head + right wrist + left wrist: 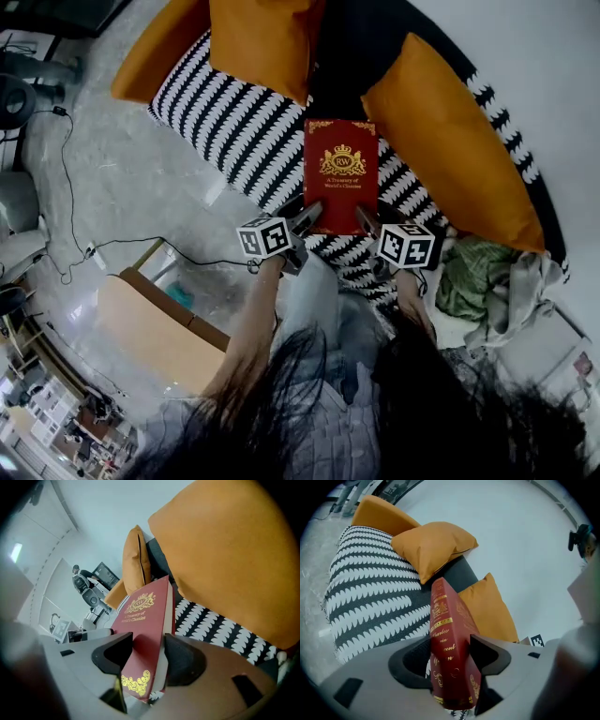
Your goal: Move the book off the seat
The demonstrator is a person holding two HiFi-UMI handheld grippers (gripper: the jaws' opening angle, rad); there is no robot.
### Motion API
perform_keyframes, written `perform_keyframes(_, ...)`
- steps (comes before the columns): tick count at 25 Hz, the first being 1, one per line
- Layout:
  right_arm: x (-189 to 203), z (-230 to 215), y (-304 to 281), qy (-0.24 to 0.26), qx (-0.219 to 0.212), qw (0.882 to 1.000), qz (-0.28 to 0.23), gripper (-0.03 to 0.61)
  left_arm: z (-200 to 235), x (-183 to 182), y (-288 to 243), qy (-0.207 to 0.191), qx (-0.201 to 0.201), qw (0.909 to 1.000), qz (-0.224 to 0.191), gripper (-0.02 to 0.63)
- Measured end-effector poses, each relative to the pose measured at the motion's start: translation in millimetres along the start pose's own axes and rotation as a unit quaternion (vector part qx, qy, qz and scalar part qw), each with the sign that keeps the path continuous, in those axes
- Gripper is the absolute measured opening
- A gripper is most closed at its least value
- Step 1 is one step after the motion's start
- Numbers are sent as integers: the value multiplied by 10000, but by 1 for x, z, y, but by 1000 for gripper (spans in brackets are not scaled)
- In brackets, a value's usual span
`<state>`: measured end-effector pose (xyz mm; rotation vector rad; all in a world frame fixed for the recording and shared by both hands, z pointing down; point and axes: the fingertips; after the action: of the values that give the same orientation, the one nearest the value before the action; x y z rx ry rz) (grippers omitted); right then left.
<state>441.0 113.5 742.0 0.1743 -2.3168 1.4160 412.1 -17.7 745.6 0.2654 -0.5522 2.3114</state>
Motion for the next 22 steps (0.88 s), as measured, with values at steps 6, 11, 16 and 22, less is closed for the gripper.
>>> perform_keyframes(6, -10, 8, 29, 165, -27, 9998, -133, 224, -27, 1, 12, 100, -11, 9992, -395, 273)
perform_keyframes(11, -16, 29, 53, 358, -45, 9993, -136, 222, -51, -4, 33, 111, 32, 9989, -444, 272)
perform_keyframes(16, -26, 42, 71, 517, -133, 9985, -152, 219, -73, -15, 42, -44, 97, 9992, -384, 272)
perform_keyframes(22, -35, 46, 103, 548, -271, 9977, -291, 215, -107, -23, 48, -379, 134, 9983, -416, 272)
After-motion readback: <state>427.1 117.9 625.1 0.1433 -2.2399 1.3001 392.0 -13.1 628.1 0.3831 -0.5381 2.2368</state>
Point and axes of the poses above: the fingertips, and each gripper's own axes: y backward along the fingers, z to its left, x out of its underside, and after that the axes turned 14 degrees about x, right-handed
